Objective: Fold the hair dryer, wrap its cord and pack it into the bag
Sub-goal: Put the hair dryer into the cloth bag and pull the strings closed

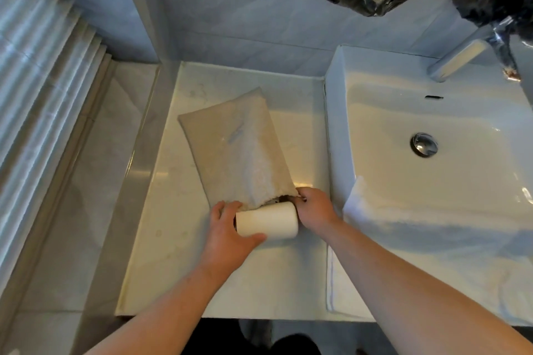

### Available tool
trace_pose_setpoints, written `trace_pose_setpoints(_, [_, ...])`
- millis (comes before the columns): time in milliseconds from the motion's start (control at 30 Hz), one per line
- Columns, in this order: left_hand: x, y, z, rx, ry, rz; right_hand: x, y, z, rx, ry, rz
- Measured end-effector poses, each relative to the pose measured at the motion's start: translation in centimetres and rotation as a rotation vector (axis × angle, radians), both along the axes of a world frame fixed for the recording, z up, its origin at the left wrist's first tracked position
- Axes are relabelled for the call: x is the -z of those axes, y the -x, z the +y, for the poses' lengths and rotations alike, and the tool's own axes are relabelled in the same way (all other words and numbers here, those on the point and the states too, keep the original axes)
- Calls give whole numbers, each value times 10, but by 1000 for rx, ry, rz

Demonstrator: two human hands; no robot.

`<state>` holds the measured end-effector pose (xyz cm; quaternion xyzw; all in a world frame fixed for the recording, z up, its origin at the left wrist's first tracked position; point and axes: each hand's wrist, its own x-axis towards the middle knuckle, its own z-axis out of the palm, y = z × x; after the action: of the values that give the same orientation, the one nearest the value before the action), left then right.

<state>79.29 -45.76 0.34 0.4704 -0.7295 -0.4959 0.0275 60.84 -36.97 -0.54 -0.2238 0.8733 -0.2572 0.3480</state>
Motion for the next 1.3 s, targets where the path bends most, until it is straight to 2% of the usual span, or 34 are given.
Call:
trace_pose_setpoints(167, [-2,-2,8,-119,65,60,5,-9,40,-212,-103,181])
trace_pose_setpoints(267, [-3,-6,16,-151,94,66,2,-28,58,-340,-170,166])
trace_pose_setpoints(433, [0,-16,21,-155,176,112,-7,-58,78,-290,-74,182])
trace_pose_setpoints(533, [9,-16,13,-247,139,129,-13,-61,73,-334,-41,168])
trace_pose_setpoints(600, [18,-12,4,-269,136,112,-10,-58,63,-352,-52,215])
trace_pose_setpoints(667, [23,-5,-4,-293,51,76,-7,-54,51,-378,-52,273])
trace_pose_setpoints(767, [24,-5,-10,-199,76,26,-1,-51,39,-420,-74,251])
trace_pose_setpoints(933, [17,-9,-18,-74,168,-74,-4,-49,35,-369,37,233])
trace_pose_setpoints(1100, [12,-15,-25,159,231,-210,-19,-40,33,-316,130,196])
trace_pose_setpoints(1300, [-1,-15,-21,159,156,-70,-22,-35,28,-147,167,150])
